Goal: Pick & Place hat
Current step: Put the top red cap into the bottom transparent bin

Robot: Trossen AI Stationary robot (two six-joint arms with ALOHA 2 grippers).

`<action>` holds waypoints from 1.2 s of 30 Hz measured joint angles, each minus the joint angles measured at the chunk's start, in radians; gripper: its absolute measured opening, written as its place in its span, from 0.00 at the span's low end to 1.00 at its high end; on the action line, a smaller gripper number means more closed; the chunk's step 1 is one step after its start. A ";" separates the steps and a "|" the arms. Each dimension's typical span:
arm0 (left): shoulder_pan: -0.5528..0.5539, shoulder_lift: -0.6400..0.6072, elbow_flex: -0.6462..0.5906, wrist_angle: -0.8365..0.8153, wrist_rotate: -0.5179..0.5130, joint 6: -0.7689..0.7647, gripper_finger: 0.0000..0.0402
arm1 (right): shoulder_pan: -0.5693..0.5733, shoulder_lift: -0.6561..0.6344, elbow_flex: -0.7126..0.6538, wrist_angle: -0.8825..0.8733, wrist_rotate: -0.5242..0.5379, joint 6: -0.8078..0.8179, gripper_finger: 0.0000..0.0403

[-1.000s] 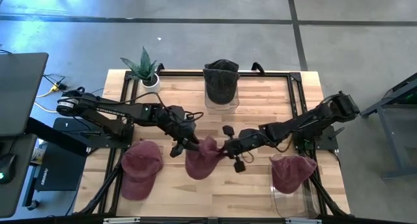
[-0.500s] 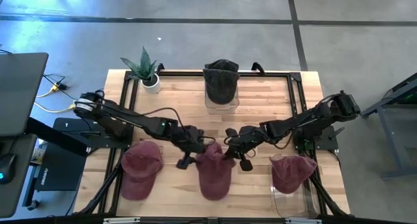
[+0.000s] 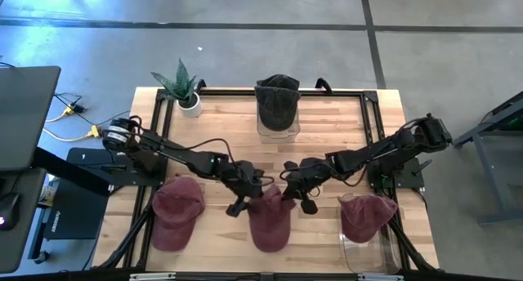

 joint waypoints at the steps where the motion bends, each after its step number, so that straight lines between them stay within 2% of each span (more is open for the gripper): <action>1: -0.010 0.000 0.000 0.004 0.006 0.025 0.53 | 0.000 0.000 0.000 -0.013 -0.001 0.010 0.03; 10: -0.088 -0.067 0.000 -0.031 0.000 0.084 0.17 | 0.032 0.000 0.000 -0.102 -0.071 0.030 0.02; 13: -0.098 -0.085 0.000 -0.047 -0.042 0.101 0.04 | 0.053 -0.002 0.000 -0.102 -0.072 0.022 0.04; 15: -0.102 -0.109 -0.001 -0.068 -0.105 0.100 0.02 | 0.064 -0.002 0.000 -0.100 -0.063 0.008 0.04; 17: -0.102 -0.114 0.002 -0.068 -0.200 0.069 0.05 | 0.069 -0.002 0.000 -0.092 -0.049 0.003 0.03; 19: -0.100 -0.111 0.000 -0.090 -0.253 0.034 0.09 | 0.068 -0.002 0.000 -0.085 -0.045 0.003 0.01; 24: -0.100 -0.099 0.001 -0.055 -0.261 -0.006 0.22 | 0.064 -0.003 0.000 -0.077 0.009 0.004 0.02; 32: -0.100 -0.097 0.000 -0.050 -0.268 -0.093 0.58 | 0.062 -0.003 0.000 -0.081 0.111 0.043 0.01; 36: -0.100 -0.096 0.000 -0.070 -0.308 -0.165 0.69 | 0.044 -0.003 0.000 -0.083 0.130 0.056 0.02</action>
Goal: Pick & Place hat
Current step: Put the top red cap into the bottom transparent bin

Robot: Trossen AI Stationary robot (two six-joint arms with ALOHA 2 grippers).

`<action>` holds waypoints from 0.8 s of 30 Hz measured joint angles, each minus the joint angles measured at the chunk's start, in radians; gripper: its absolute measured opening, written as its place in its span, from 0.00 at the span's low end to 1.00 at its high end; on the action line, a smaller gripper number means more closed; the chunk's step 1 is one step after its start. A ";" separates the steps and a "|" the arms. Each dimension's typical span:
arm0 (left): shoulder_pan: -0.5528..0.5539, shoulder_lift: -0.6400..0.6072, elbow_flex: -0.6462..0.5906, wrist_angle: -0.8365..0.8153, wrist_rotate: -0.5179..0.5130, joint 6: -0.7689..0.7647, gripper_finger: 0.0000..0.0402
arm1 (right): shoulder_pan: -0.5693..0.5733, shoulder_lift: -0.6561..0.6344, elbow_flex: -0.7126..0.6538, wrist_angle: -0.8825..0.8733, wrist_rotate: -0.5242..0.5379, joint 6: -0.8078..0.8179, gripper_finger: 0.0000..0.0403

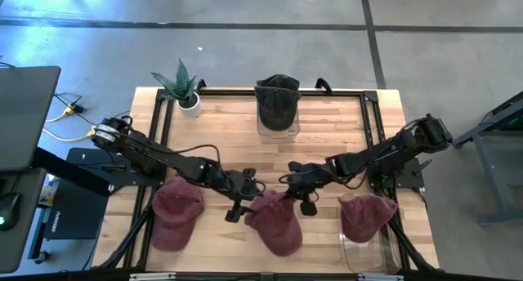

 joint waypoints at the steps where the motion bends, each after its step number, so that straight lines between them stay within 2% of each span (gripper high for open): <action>1: 0.000 0.010 0.000 0.003 -0.009 -0.014 0.70 | -0.003 0.000 0.000 0.000 0.002 0.000 0.02; 5: 0.000 0.059 -0.002 -0.001 -0.020 -0.027 0.69 | -0.007 0.000 0.000 0.004 0.001 0.000 0.01; 8: 0.003 0.096 0.002 0.015 -0.022 -0.047 0.62 | -0.007 -0.001 0.000 0.007 0.001 0.000 0.02; 11: 0.009 0.112 0.000 0.013 -0.019 -0.047 0.51 | -0.007 -0.009 0.000 0.008 0.000 -0.002 0.02; 15: 0.026 0.107 0.000 -0.003 -0.013 -0.002 0.26 | -0.006 -0.043 0.000 0.005 0.005 -0.030 0.01; 17: 0.036 0.081 0.004 -0.037 -0.010 0.043 0.11 | 0.002 -0.075 0.000 0.013 0.052 -0.071 0.01; 19: 0.048 0.048 0.040 -0.109 -0.015 0.075 0.03 | 0.015 -0.116 0.000 0.012 0.138 -0.131 0.01; 22: 0.054 0.012 0.128 -0.248 -0.047 0.120 0.07 | 0.046 -0.180 0.000 0.011 0.298 -0.228 0.01; 24: 0.054 -0.002 0.190 -0.345 -0.056 0.180 0.08 | 0.066 -0.214 0.001 0.004 0.344 -0.249 0.01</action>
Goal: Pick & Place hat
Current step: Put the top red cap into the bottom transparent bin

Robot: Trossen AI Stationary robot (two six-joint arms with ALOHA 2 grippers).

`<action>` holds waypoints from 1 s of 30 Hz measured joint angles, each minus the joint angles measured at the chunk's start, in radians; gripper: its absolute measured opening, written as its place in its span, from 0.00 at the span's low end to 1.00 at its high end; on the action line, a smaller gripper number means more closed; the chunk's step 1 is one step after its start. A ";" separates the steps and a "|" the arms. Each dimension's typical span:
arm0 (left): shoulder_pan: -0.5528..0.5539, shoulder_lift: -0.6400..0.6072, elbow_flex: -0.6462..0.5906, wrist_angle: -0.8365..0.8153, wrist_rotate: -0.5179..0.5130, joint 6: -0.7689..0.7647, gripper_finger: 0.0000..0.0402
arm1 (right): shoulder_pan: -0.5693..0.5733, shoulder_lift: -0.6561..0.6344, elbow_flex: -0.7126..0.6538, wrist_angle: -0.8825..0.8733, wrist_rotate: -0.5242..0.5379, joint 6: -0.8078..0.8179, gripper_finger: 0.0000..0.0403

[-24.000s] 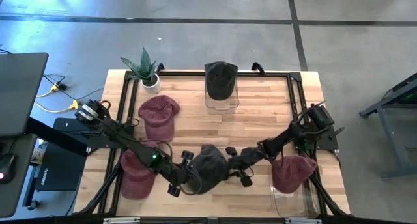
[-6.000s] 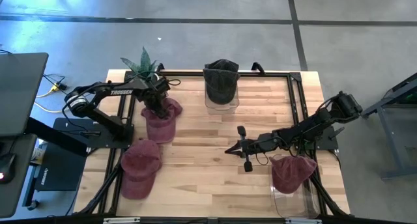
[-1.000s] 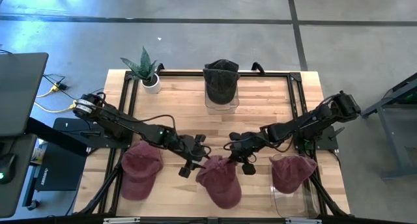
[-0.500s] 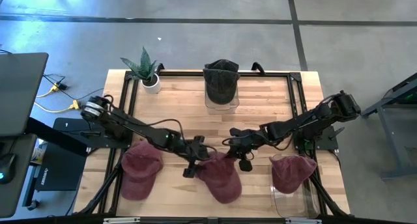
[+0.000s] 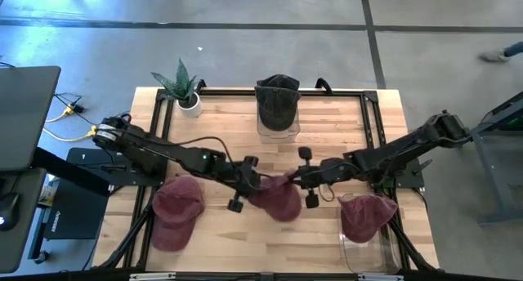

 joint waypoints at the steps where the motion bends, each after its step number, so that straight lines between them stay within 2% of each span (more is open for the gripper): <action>1: -0.001 -0.003 0.033 -0.044 0.020 0.032 0.08 | 0.009 -0.013 0.002 -0.006 -0.012 0.000 0.01; 5: -0.010 -0.004 0.110 -0.121 0.219 0.169 0.08 | 0.039 -0.022 0.002 -0.041 -0.121 -0.009 0.01; 7: -0.009 -0.003 0.110 -0.114 0.314 0.216 0.08 | 0.048 -0.012 0.002 -0.079 -0.136 -0.026 0.01; 9: -0.008 -0.003 0.109 -0.119 0.350 0.222 0.08 | 0.049 -0.001 0.002 -0.102 -0.134 -0.028 0.01; 14: -0.008 -0.002 0.108 -0.112 0.347 0.224 0.02 | 0.032 0.018 0.000 -0.102 -0.127 -0.049 0.11; 20: -0.008 -0.002 0.108 -0.106 0.277 0.223 0.01 | 0.022 -0.006 0.001 -0.067 -0.125 -0.096 0.38; 24: -0.007 -0.002 0.108 -0.103 0.270 0.222 0.00 | 0.067 -0.010 0.001 -0.037 -0.121 -0.157 0.55; 27: -0.007 -0.002 0.108 -0.095 0.254 0.222 0.00 | 0.125 0.007 0.001 0.014 -0.028 -0.200 0.63; 30: -0.007 -0.002 0.108 -0.081 0.244 0.222 0.00 | 0.171 0.060 0.001 0.080 0.101 -0.257 0.66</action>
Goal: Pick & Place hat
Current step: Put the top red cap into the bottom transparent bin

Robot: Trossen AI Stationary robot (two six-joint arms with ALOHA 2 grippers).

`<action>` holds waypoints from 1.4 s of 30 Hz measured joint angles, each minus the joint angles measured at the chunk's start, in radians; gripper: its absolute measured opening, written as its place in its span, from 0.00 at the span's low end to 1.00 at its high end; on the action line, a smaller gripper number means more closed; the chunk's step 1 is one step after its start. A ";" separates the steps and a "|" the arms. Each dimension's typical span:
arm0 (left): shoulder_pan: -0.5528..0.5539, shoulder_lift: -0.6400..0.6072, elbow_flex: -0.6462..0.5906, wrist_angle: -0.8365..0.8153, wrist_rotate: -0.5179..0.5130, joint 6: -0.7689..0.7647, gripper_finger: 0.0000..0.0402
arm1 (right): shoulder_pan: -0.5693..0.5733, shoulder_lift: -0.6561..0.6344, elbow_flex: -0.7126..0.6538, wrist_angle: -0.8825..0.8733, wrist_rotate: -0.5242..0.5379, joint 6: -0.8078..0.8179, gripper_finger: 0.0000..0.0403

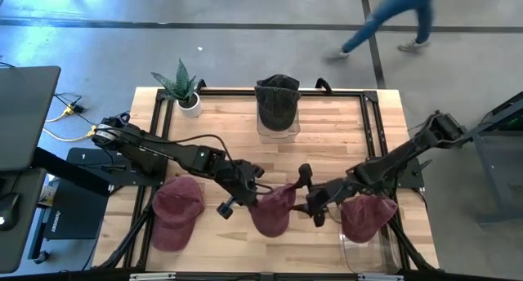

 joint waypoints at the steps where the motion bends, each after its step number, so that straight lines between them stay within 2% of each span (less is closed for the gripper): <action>1: 0.000 0.000 0.000 0.005 -0.001 0.000 0.00 | 0.004 0.026 0.000 0.034 0.028 -0.004 0.67; 6: 0.000 0.000 0.000 0.025 -0.010 0.000 0.00 | -0.016 0.142 0.000 0.128 0.085 0.024 0.66; 10: 0.000 0.000 0.000 0.023 -0.075 -0.003 0.00 | -0.040 0.172 -0.002 0.130 0.043 0.083 0.57; 15: 0.000 0.000 0.000 0.024 -0.105 -0.003 0.00 | -0.078 0.174 -0.002 0.131 -0.059 0.211 0.31; 18: 0.000 0.000 0.000 0.016 -0.103 -0.005 0.00 | -0.090 0.172 -0.002 0.131 -0.125 0.197 0.11; 20: 0.000 0.000 -0.001 0.006 -0.101 -0.021 0.00 | -0.096 0.161 -0.002 0.130 -0.203 0.153 0.03; 24: 0.023 0.000 -0.001 -0.034 -0.110 -0.027 0.07 | -0.099 0.105 -0.002 0.124 -0.322 0.207 0.09; 28: 0.085 0.000 -0.001 -0.087 -0.099 -0.026 0.22 | -0.099 0.047 -0.001 0.047 -0.345 0.372 0.10; 30: 0.123 0.000 -0.001 -0.092 -0.038 -0.025 0.31 | -0.099 0.036 -0.001 0.016 -0.348 0.415 0.07; 34: 0.181 0.006 -0.001 -0.051 0.154 -0.028 0.46 | -0.099 0.035 -0.001 0.009 -0.332 0.418 0.01; 38: 0.190 0.060 -0.002 0.065 0.246 -0.071 0.58 | -0.099 0.035 -0.001 0.009 -0.316 0.414 0.04; 42: 0.190 0.137 -0.003 0.204 0.354 -0.184 0.65 | -0.099 0.035 -0.001 0.006 -0.316 0.417 0.05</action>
